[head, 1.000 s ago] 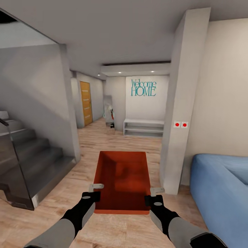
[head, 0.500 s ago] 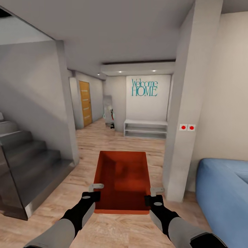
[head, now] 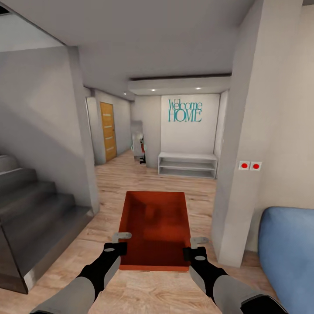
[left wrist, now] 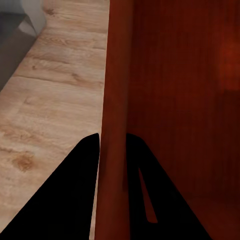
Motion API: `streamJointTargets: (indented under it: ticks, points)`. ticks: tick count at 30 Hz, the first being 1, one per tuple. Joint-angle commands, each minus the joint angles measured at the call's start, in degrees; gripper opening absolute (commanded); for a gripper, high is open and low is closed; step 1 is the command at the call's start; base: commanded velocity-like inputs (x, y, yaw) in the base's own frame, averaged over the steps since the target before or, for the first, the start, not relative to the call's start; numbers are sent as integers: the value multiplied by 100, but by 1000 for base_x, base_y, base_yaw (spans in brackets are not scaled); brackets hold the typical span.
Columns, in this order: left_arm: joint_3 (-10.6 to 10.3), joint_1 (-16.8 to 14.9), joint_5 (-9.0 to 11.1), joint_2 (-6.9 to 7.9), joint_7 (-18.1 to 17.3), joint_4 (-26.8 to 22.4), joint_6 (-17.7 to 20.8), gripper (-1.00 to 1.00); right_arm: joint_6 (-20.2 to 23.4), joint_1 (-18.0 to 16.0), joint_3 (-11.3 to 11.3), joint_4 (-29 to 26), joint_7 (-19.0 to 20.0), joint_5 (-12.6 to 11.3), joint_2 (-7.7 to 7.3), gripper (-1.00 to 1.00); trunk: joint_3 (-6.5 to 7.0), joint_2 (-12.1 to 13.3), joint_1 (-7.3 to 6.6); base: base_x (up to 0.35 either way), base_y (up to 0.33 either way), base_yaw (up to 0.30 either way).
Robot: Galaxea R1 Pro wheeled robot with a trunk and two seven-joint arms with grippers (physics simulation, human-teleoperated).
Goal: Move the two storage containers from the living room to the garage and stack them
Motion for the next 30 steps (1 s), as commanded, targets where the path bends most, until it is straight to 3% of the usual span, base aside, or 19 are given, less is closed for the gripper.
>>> streamJointTargets:
  ticks: [1, 30]
  points:
    - [102, -7, 500, 3, 126, -6, 53, -100, -48, -4, 78, -18, 10, 10, 129, -100, -8, -7, 5, 323, 106, 0]
    - [102, -7, 500, 3, 126, 11, 53, -100, -54, -4, 78, -9, 15, 10, 137, -100, -8, -7, 5, 323, 95, 0]
